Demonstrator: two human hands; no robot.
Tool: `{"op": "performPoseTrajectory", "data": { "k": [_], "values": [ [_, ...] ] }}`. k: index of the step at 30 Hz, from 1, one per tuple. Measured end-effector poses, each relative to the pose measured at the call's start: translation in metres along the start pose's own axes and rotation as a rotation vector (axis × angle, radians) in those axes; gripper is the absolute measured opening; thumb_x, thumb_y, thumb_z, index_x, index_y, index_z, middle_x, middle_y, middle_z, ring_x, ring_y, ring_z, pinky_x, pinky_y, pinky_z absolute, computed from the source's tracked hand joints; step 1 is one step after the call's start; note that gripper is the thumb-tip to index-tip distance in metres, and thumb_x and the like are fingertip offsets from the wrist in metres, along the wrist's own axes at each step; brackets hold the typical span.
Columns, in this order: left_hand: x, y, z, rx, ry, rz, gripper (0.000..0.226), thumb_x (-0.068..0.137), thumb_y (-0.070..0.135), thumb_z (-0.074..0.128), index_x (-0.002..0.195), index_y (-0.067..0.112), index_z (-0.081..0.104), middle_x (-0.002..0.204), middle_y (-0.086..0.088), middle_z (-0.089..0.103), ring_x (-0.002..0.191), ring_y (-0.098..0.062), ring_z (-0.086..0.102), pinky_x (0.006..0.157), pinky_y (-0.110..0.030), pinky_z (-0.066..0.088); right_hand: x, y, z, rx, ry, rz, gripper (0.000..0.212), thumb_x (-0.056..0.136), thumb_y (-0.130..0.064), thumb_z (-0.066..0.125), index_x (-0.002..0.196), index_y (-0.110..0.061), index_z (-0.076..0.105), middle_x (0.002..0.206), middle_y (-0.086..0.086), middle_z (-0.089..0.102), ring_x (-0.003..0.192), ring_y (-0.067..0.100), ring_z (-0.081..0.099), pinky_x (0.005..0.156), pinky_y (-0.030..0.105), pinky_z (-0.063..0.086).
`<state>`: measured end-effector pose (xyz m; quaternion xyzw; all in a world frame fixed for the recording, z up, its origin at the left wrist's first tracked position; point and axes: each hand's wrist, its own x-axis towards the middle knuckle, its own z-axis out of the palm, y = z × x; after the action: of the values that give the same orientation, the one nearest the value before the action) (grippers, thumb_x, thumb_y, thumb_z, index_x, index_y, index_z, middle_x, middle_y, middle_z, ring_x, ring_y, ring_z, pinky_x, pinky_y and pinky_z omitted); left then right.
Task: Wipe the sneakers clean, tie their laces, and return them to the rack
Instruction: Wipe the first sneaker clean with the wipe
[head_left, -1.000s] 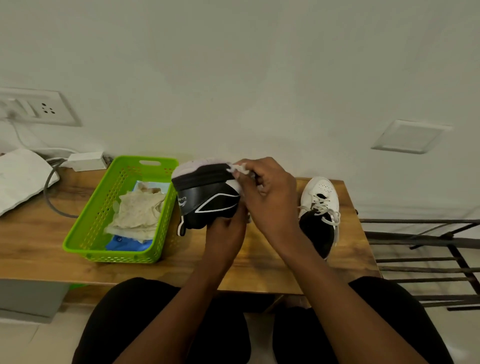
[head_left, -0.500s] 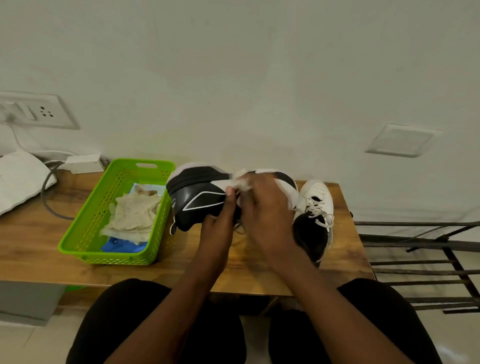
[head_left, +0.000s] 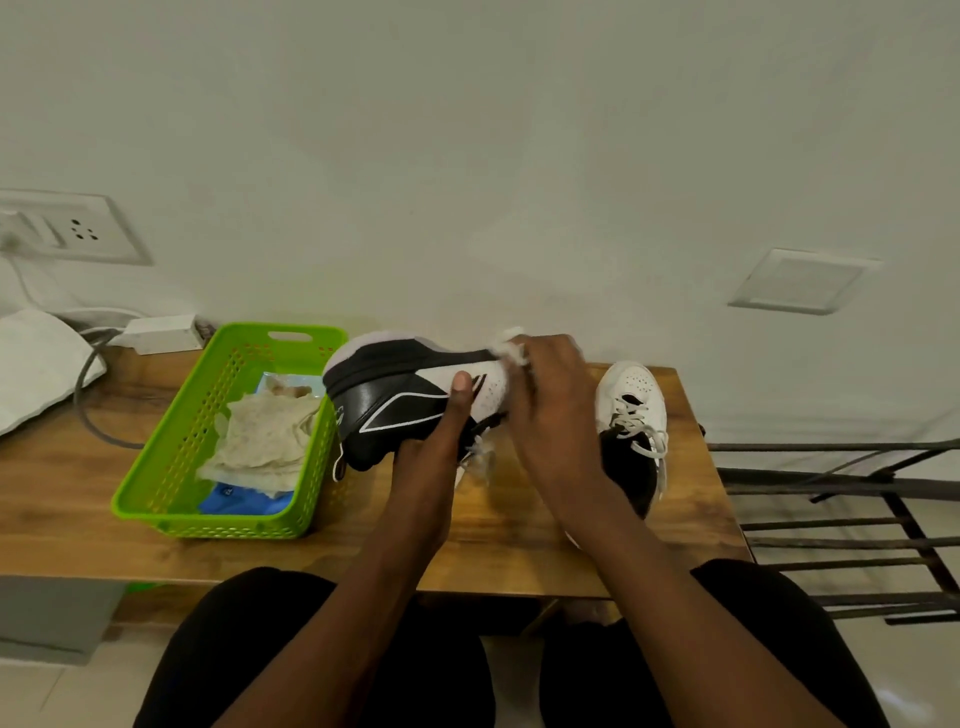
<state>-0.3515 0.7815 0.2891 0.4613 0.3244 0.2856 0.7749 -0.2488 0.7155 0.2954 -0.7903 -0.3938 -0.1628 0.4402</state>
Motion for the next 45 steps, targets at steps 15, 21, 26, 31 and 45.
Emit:
{"op": "performPoseTrajectory", "data": {
  "k": [15, 21, 26, 31, 45],
  "values": [
    [0.014, 0.004, -0.008, -0.307, 0.116, -0.074, 0.049, 0.093, 0.038, 0.064, 0.132, 0.009, 0.061, 0.118, -0.008, 0.074, 0.107, -0.023, 0.072, 0.083, -0.035, 0.055, 0.01, 0.011, -0.004, -0.057, 0.07, 0.086, 0.016, 0.098, -0.015, 0.053, 0.109, -0.008, 0.062, 0.102, 0.006, 0.058, 0.094, 0.02, 0.049, 0.076, 0.026, 0.037],
    [0.014, 0.006, -0.008, -0.405, 0.038, -0.107, 0.045, 0.099, 0.039, 0.053, 0.127, 0.006, 0.064, 0.121, -0.012, 0.072, 0.111, -0.025, 0.07, 0.09, -0.038, 0.057, 0.001, 0.004, 0.006, -0.174, -0.021, -0.151, 0.023, 0.089, -0.003, 0.058, 0.111, -0.006, 0.065, 0.105, 0.01, 0.061, 0.096, 0.027, 0.051, 0.076, 0.04, 0.047],
    [0.014, 0.008, -0.004, -0.494, 0.018, -0.151, 0.037, 0.101, 0.035, 0.052, 0.118, 0.005, 0.068, 0.113, -0.013, 0.075, 0.102, -0.024, 0.073, 0.09, -0.038, 0.059, 0.01, 0.027, -0.006, -0.265, 0.086, 0.022, 0.027, 0.095, -0.015, 0.042, 0.112, -0.008, 0.062, 0.103, 0.009, 0.058, 0.091, 0.026, 0.046, 0.071, 0.043, 0.046],
    [0.013, 0.001, 0.0, -0.616, -0.01, -0.232, 0.041, 0.101, 0.037, 0.051, 0.12, 0.005, 0.066, 0.111, -0.013, 0.075, 0.093, -0.023, 0.075, 0.069, -0.031, 0.062, 0.006, 0.009, -0.002, -0.242, 0.089, 0.038, 0.026, 0.092, -0.016, 0.044, 0.111, -0.009, 0.06, 0.105, 0.009, 0.058, 0.094, 0.026, 0.046, 0.075, 0.042, 0.046],
    [0.026, 0.005, -0.009, -0.772, -0.036, -0.343, 0.055, 0.101, 0.043, 0.047, 0.129, -0.003, 0.059, 0.122, -0.02, 0.068, 0.095, -0.029, 0.071, 0.076, -0.037, 0.063, 0.001, 0.013, 0.0, -0.331, 0.036, -0.114, 0.027, 0.088, -0.017, 0.045, 0.106, -0.006, 0.062, 0.099, 0.011, 0.061, 0.089, 0.028, 0.047, 0.069, 0.042, 0.044]
  ]
}}
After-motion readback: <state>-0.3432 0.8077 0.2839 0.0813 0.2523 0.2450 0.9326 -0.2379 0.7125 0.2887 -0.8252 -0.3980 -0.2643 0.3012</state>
